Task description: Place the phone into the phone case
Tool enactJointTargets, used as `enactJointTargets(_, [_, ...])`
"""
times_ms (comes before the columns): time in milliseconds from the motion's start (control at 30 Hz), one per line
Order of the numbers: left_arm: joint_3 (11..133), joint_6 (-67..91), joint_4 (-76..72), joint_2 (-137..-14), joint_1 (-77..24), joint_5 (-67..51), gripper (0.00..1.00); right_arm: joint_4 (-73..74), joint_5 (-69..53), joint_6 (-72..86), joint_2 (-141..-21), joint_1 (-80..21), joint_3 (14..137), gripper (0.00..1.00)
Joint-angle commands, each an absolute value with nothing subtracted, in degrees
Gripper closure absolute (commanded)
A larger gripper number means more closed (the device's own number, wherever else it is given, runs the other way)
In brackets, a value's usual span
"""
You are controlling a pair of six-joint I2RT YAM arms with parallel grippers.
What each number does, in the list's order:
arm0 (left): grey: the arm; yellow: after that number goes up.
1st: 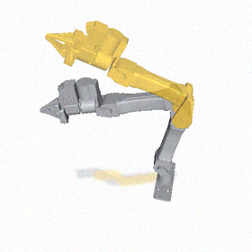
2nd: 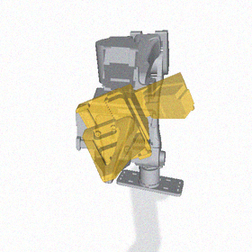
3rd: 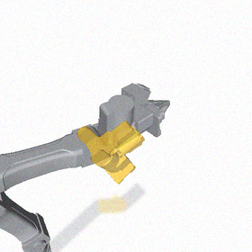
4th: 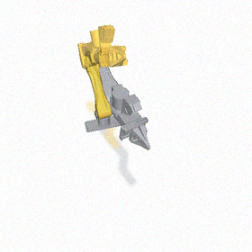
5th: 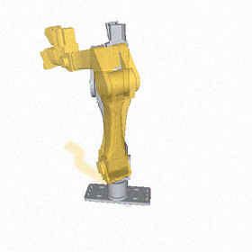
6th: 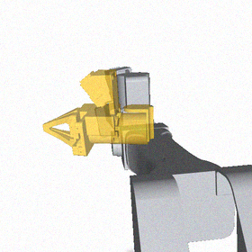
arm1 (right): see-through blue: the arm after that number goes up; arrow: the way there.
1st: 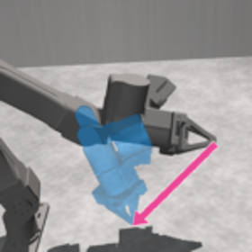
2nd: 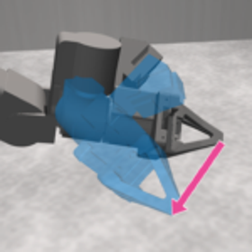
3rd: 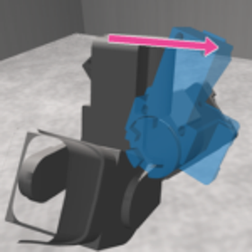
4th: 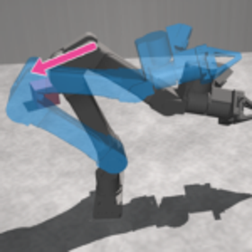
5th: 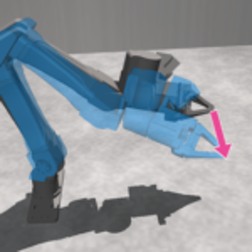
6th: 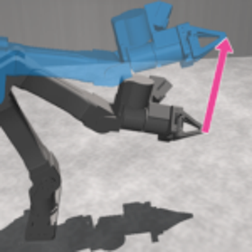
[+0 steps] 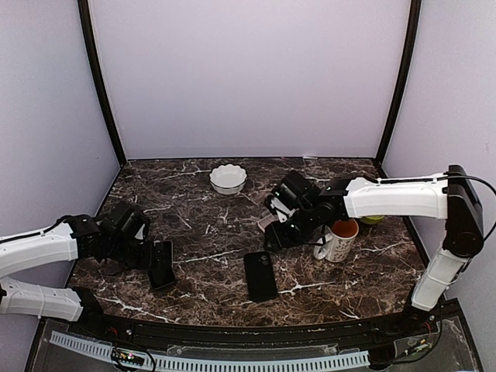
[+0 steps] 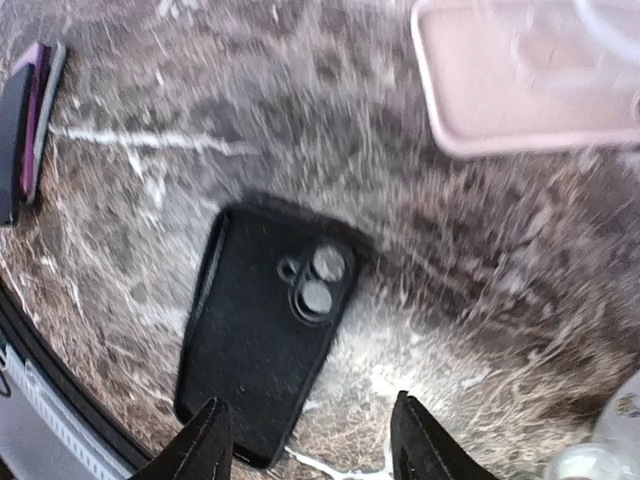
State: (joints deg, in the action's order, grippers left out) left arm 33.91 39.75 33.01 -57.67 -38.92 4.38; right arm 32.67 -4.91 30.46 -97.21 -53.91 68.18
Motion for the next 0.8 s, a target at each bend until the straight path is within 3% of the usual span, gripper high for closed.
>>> enactJointTargets(0, [29.95, 43.68, 30.56, -55.78, -33.55, -0.49, 0.17, 27.94, 1.47, 28.89, -98.25, -57.51, 75.17, 0.44])
enactJointTargets(367, [28.03, 44.84, 26.34, -55.87, -31.36, 2.03, 0.29, 12.72, -20.50, 32.77, -124.78, -60.79, 105.00, 0.47])
enactJointTargets(767, [22.28, 48.81, 23.02, -53.62, -30.68, 1.69, 0.33, 2.83, -38.19, 53.57, -141.80, -62.70, 115.08, 0.56])
